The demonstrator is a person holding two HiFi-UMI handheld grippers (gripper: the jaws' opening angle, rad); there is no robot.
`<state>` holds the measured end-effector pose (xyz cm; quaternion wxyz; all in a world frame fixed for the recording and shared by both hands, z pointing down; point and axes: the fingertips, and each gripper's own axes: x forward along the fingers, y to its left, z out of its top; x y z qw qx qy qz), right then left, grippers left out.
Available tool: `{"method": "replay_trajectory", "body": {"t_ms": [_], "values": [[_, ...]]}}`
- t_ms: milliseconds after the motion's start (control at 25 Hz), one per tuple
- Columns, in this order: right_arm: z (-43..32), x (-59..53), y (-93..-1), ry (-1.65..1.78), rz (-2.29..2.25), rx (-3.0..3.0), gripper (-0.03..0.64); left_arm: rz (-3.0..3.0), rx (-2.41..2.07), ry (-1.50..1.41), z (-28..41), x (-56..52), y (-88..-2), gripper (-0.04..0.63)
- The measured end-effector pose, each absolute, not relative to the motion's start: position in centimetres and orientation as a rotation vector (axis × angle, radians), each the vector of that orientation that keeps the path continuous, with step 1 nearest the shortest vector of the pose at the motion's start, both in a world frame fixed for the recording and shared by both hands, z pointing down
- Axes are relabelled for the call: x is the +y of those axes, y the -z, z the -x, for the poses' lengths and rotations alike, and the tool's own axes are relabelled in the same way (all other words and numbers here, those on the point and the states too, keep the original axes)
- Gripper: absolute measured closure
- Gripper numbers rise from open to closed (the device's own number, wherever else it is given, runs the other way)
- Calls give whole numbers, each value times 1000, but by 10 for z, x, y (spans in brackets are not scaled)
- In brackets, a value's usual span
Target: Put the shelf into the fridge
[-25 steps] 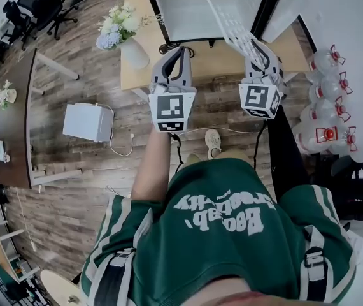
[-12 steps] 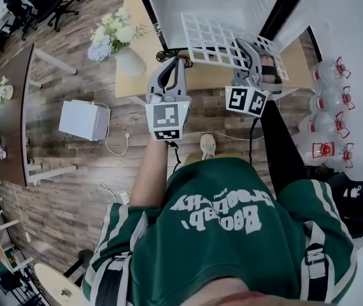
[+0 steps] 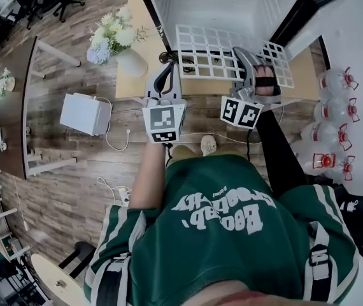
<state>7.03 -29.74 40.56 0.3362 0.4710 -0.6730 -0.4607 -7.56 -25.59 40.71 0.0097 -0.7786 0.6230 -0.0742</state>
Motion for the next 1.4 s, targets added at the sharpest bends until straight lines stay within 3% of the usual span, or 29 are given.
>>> {"method": "replay_trajectory", "body": {"t_ms": [880, 1400], "values": [[-19, -343, -458, 1295, -997, -1571, 568, 2554, 1906, 234, 133, -288, -429, 595], [-15, -358, -482, 1285, -963, -1451, 568, 2608, 1845, 224, 130, -297, -432, 595]]}}
